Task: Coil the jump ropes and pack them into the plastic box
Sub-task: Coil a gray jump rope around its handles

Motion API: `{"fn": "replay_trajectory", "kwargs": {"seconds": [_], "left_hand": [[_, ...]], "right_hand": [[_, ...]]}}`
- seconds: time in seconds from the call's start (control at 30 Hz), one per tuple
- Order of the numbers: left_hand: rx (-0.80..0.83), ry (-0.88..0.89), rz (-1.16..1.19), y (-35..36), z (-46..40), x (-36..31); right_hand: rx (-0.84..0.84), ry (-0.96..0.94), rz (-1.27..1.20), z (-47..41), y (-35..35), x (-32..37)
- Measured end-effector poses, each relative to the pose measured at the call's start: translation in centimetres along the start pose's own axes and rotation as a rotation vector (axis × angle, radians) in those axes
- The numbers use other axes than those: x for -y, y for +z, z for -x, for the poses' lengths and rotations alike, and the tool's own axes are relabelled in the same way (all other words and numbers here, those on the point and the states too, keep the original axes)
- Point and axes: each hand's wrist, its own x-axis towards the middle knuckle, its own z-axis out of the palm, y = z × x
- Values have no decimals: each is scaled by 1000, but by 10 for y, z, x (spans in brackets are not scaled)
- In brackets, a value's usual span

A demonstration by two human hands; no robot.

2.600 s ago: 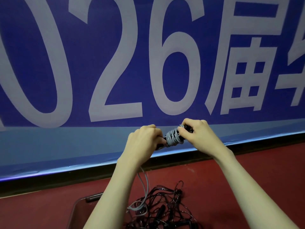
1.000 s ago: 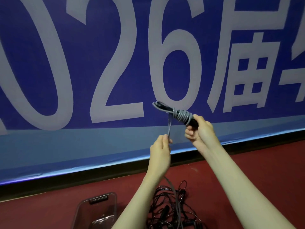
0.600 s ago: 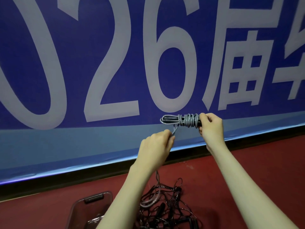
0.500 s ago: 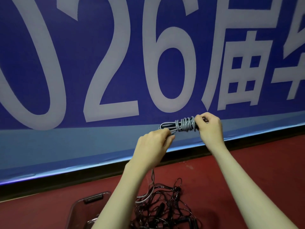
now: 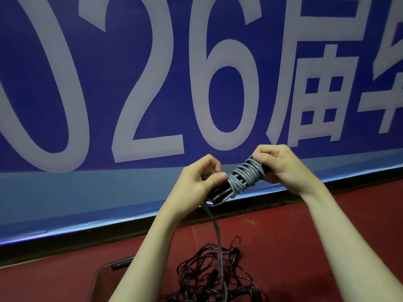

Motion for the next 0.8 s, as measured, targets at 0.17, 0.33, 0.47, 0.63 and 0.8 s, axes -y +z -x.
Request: {"fn": "replay_trajectory", "kwargs": {"seconds": [0.17, 0.33, 0.47, 0.63, 0.8], "left_hand": [[22, -94, 364, -8, 0, 7], [-195, -79, 524, 0, -1, 0], [-351, 3, 447, 13, -5, -3], [-303, 57, 510, 12, -4, 3], [-228, 24, 660, 8, -6, 3]], "right_hand": [[23, -6, -224, -3, 17, 2], [-113, 34, -444, -10, 42, 0], [-268, 39, -550, -16, 54, -3], [-430, -49, -443, -16, 56, 0], [-498, -189, -210, -9, 61, 4]]}}
